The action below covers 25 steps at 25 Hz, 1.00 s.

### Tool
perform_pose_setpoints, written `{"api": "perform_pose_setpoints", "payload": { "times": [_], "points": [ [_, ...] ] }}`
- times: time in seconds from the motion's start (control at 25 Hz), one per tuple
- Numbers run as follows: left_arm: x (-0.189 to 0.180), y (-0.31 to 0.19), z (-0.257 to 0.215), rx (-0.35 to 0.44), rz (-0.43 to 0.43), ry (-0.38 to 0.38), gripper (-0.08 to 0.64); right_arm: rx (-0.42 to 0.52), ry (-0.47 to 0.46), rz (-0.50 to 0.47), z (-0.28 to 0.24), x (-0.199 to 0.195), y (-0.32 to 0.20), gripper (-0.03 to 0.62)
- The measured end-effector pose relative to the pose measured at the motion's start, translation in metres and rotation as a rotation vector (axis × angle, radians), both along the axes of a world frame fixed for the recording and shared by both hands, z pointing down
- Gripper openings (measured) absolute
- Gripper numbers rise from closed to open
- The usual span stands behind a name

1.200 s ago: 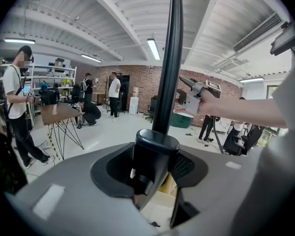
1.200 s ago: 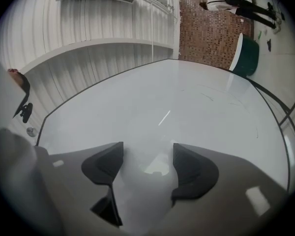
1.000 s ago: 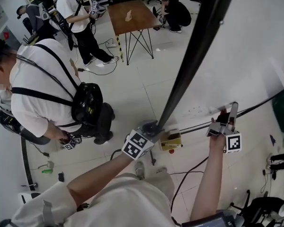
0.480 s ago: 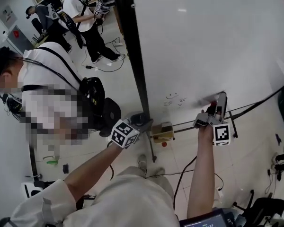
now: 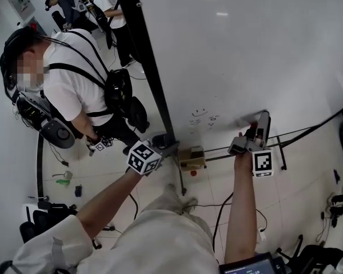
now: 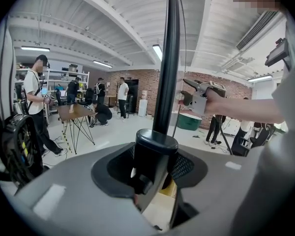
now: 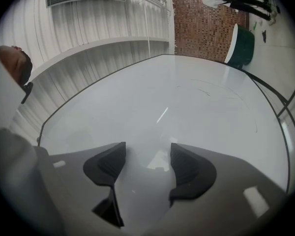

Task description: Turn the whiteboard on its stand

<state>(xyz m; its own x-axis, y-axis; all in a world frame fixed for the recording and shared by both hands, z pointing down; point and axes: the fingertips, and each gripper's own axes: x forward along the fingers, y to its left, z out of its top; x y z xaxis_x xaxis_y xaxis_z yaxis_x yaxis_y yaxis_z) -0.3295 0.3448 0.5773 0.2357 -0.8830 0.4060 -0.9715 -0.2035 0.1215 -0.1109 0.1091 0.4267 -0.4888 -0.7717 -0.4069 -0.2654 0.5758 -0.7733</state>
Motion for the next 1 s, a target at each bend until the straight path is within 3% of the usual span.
{"api": "perform_pose_setpoints", "payload": {
  "times": [0.24, 0.48, 0.72, 1.0],
  "points": [
    [0.007, 0.004, -0.005, 0.001, 0.01, 0.009, 0.207, 0.012, 0.017, -0.006, -0.007, 0.002, 0.002, 0.285],
    [0.007, 0.025, 0.003, -0.016, 0.043, 0.009, 0.212, -0.057, 0.013, 0.046, 0.01, 0.001, 0.021, 0.287],
    [0.007, 0.034, -0.001, -0.02, 0.049, 0.013, 0.213, 0.041, 0.061, 0.044, -0.007, -0.007, 0.029, 0.292],
    [0.006, 0.036, -0.002, -0.02, 0.042, 0.02, 0.215, 0.037, 0.068, 0.049, -0.005, -0.007, 0.031, 0.293]
  ]
}}
